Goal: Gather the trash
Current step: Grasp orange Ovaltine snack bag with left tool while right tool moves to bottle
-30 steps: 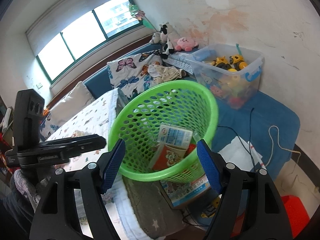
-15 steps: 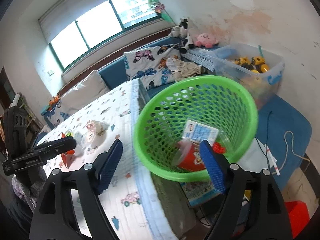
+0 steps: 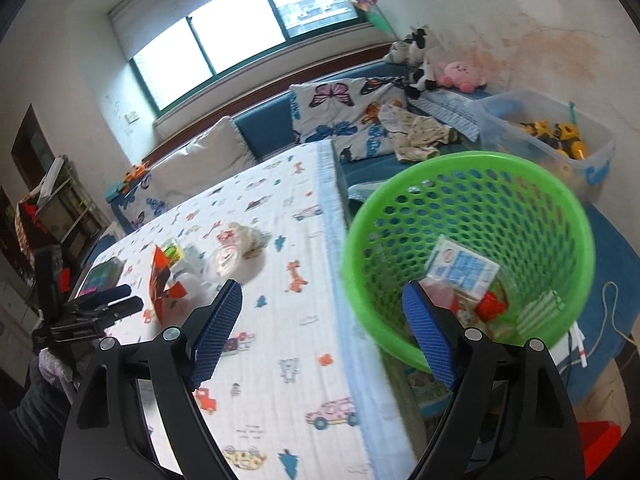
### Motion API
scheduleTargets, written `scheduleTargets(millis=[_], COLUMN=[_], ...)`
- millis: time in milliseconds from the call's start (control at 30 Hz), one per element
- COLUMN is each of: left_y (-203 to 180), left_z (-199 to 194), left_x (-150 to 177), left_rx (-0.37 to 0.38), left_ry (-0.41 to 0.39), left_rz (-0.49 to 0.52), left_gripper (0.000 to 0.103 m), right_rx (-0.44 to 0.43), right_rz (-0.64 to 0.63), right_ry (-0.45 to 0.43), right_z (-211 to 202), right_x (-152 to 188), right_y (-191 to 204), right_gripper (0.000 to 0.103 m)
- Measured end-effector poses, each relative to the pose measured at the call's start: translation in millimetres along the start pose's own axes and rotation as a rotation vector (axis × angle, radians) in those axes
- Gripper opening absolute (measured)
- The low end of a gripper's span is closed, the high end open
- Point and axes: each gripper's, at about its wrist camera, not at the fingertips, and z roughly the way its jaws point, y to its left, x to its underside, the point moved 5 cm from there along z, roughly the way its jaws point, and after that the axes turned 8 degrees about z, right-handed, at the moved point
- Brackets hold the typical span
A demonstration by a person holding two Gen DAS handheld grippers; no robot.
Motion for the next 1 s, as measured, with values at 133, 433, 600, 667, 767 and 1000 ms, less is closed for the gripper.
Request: scheduleTargets(millis=[133,433,600,667,767,1000], left_y=[18,39,45,47,48,45], left_z=[11,42,49,51,53,56], left_x=[9,17,14,13,11,11], left_rx=[-0.025,-0.028,-0.019,-0.010,0.003,-0.006], left_ry=[0.034,0.097,0.090,0.081,0.072,0.042], left_rz=[0.014,0.073,0.070,0.064,0.054,0.066], left_gripper=[0.092,0.093,0.093,0.093,0.093,0.088], right_rx=[-0.012,-0.024,-0.032,-0.038,-0.046,-0.056], right_rz=[-0.019,-0.053,-0.061,-0.071,-0.083,-0.098], right_ry=[0.027,0.072,0.097,0.107,0.119,0.144], right_z=[13,36,49,54,60,71], right_x=[4,9,11,13,15,19], right_y=[16,42,51,56,62,71], right_gripper=[0.082,0.082,0.082,0.082,0.082,0.082])
